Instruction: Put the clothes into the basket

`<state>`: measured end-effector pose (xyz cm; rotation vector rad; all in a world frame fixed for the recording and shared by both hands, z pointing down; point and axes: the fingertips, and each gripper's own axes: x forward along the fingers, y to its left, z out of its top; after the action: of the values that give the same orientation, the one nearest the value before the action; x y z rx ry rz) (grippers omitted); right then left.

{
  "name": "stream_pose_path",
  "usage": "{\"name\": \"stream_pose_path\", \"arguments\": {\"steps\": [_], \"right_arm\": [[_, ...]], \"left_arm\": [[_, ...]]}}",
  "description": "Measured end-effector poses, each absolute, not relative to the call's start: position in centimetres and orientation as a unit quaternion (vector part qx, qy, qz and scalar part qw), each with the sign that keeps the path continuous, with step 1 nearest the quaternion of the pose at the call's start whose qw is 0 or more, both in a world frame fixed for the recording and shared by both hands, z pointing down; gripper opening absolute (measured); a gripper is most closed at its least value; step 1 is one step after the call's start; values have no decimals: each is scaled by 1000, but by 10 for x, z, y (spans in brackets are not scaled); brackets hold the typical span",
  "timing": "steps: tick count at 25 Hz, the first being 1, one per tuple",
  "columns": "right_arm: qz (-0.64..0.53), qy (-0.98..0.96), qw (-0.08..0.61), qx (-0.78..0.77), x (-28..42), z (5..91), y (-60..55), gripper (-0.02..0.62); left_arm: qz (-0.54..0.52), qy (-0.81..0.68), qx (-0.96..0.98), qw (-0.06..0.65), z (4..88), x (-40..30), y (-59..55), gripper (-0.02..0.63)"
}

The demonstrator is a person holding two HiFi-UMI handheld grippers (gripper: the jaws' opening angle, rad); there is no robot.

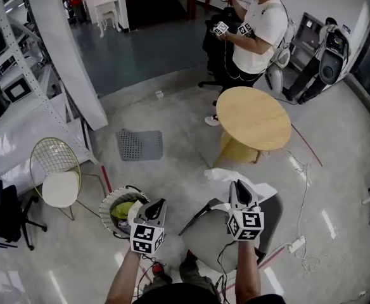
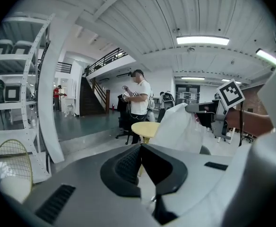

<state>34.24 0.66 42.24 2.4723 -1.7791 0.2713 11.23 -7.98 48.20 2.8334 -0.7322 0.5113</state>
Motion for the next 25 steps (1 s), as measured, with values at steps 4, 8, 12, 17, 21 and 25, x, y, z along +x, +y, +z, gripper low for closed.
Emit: {"name": "stream_pose_path", "arguments": {"steps": [4,8,12,17,21,25], "right_arm": [[85,-601,40,794,316,415,-9,55],[77,-626,36,775,287,406,-25,55],[76,-654,26,753,255,395,-45,55],[85,-686,15,723,210,400,-73,55],[85,-724,3,685,162,394,-93,55],[79,-761,2,643,106,393,-114,55]], "left_arm": [[163,-266,946,85,473,86,-84,8],[157,-293,939,85,468,54,-87,6],[152,-325,929,86,460,19,-91,7],[149,-366,914,90,461,-31,-101,7],[146,-398,901,94,462,-70,-104,7],[145,-427,886,104,467,-106,-104,7]]}}
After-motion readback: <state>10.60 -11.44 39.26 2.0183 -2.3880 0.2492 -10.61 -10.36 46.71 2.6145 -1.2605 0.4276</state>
